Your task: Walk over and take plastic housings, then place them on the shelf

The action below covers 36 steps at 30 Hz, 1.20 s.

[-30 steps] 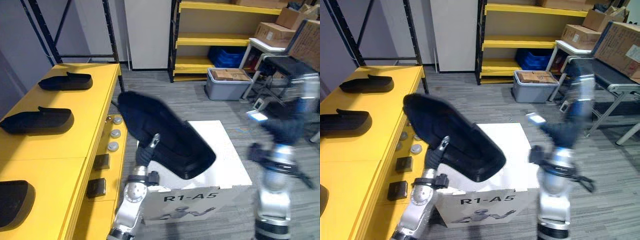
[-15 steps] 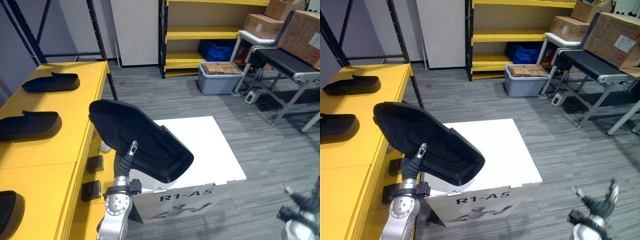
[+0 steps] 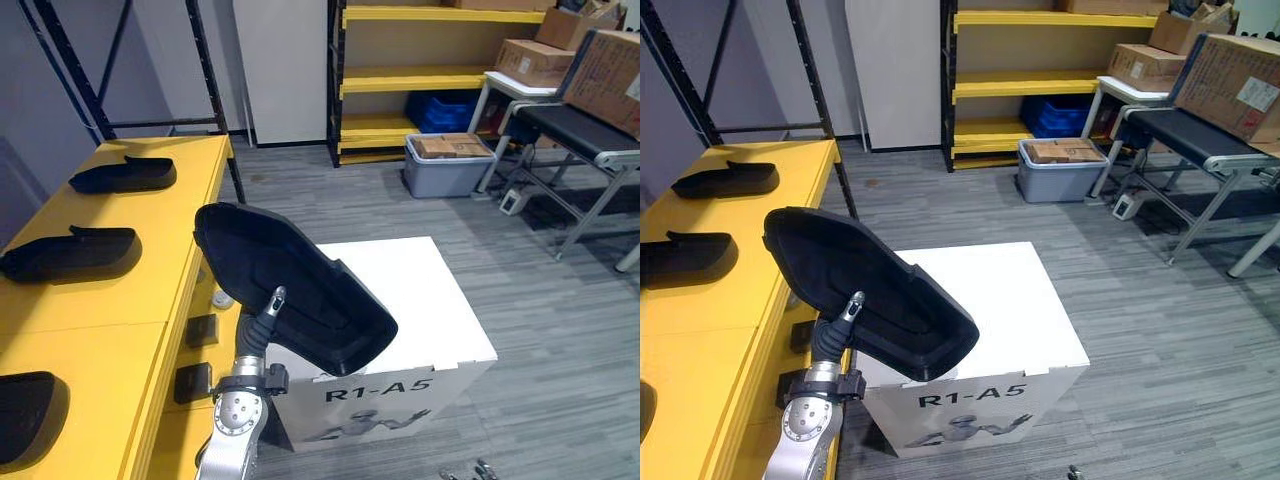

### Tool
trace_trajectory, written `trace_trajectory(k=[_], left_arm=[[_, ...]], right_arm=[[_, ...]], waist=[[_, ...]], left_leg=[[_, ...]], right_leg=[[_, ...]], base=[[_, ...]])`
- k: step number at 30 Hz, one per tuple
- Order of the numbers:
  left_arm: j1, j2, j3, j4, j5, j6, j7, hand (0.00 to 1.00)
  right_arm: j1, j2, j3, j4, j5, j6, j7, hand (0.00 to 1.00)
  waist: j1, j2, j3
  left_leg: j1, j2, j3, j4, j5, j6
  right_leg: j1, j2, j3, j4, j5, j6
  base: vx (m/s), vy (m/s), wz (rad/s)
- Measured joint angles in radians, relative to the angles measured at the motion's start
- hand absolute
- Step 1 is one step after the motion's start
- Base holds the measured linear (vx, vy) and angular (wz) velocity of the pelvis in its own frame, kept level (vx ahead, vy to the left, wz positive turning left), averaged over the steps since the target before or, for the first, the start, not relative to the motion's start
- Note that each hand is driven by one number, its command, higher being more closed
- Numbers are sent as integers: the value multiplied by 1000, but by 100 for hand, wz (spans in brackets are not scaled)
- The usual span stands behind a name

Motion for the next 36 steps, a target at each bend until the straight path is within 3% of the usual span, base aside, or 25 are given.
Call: trace_trajectory(k=[6, 11, 12, 14, 15, 16, 17, 18, 19, 21, 22, 24, 26, 28, 29, 30, 32, 36], left_arm=[[7, 3, -22, 42, -2, 1, -4, 100], [-24, 0, -51, 40, -3, 1, -2, 100], [-33, -1, -60, 30, -4, 1, 0, 100], [-36, -3, -60, 24, -9, 1, 5, 100], [-54, -4, -80, 22, -11, 2, 13, 100], [-55, -12, -82, 16, -11, 2, 13, 100], [-58, -14, -106, 7, -11, 1, 14, 100], [-65, -15, -118, 3, -11, 0, 15, 100], [-99, -32, -149, 3, -10, -5, 15, 100], [-132, -33, -164, 7, -10, -13, 16, 100], [-145, -31, -167, 7, -10, -26, 21, 100], [-155, -30, -166, 7, -10, -27, 24, 100], [-158, -32, -168, 11, -10, -27, 37, 100], [-163, -31, -181, 21, -8, -26, 37, 100], [-168, -29, -193, 23, -8, -25, 38, 100], [-172, -29, -197, 25, -8, -25, 38, 100], [-183, -30, -200, 29, -2, -26, 40, 100], [-194, -32, -235, 22, 32, -26, 43, 100]], right_arm=[[-25, -7, 93, 25, -50, 7, 4, 0], [-94, -42, 152, 60, -69, 6, -4, 0], [-116, -50, 169, 60, -71, 6, -12, 0], [-136, -50, 172, 58, -73, 6, -23, 0], [-154, -56, 172, 56, -86, 6, -37, 0], [-157, -61, 172, 53, -89, 6, -38, 0], [-155, -65, 172, 44, -89, 6, -41, 0], [-151, -68, 172, 38, -89, 5, -43, 0], [-144, -83, 171, 39, -90, 3, -48, 0], [-143, -77, 176, 49, -90, 6, -55, 0], [-141, -67, 201, 49, -90, 5, -55, 0], [-138, -51, 202, 64, -92, 5, -54, 0], [-138, -47, 201, 84, -95, 7, -54, 0], [-131, -46, 199, 84, -95, 7, -54, 0], [-124, -46, 199, 84, -95, 7, -53, 0], [-118, -44, 197, 82, -92, 7, -52, 0], [-110, -46, 189, 68, -92, 7, -51, 0], [-47, -41, 188, -9, -92, 6, -47, 0]], waist=[[18, -2, 12], [70, -1, 80], [83, -1, 98], [81, -8, 99], [91, -15, 113], [90, -15, 113], [87, -13, 110], [82, -4, 100], [67, 18, 83], [69, 2, 78], [65, -1, 69], [54, -5, 70], [55, -8, 71], [47, -10, 72], [43, -11, 74], [40, -12, 74], [25, -20, 80], [20, -36, 82]], left_leg=[[10, -8, -94, -13, 32, -5], [-85, -21, -214, 23, 71, -31], [-128, -2, -156, 22, 48, -57], [-177, 35, -25, 39, 18, -70], [-247, 86, 161, 204, 2, -60], [-260, 104, 213, 276, -19, -25], [-263, 138, 302, 367, -46, 32], [-259, 157, 359, 408, -65, 59], [-237, 169, 468, 372, -146, 77], [-207, 103, 470, 289, -115, 68], [-204, 56, 443, 242, -89, 84], [-210, 28, 410, 245, -91, 92], [-220, -1, 369, 276, -116, 112], [-218, -22, 320, 284, -129, 120], [-215, -28, 278, 284, -141, 126], [-213, -30, 256, 283, -145, 120], [-185, -48, 179, 272, -142, 121], [-148, -88, 48, 272, -141, 114]], right_leg=[[44, -6, -96, 24, -28, -5], [4, -15, -224, 94, -66, -23], [-24, -18, -282, 122, -75, -31], [-42, -31, -342, 129, -73, -37], [-52, -63, -400, 145, -76, -42], [-47, -71, -420, 149, -77, -42], [-40, -80, -454, 158, -81, -37], [-38, -87, -476, 171, -91, -24], [-37, -104, -528, 204, -123, 6], [-35, -148, -538, 221, -132, 13], [-29, -166, -556, 210, -128, 18], [-9, -182, -579, 202, -116, 35], [-9, -229, -591, 278, -117, 43], [-31, -264, -537, 392, -122, 28], [-67, -258, -429, 462, -151, -2], [-81, -235, -354, 477, -178, 1], [-128, -136, -122, 505, -253, 12], [-211, -9, 123, 553, -275, 18]], base=[[-18, -37, 49], [-77, -48, 85], [-130, -26, 108], [-104, 6, 121], [-28, 63, 109], [13, 81, 105], [27, 48, 64], [40, 143, 103], [38, 181, 103], [41, 231, 80], [50, 225, 59], [62, 193, 67], [100, 209, 68], [92, 208, 79], [65, 157, 87], [60, 83, 100], [66, -1, 101], [63, -105, 113]])
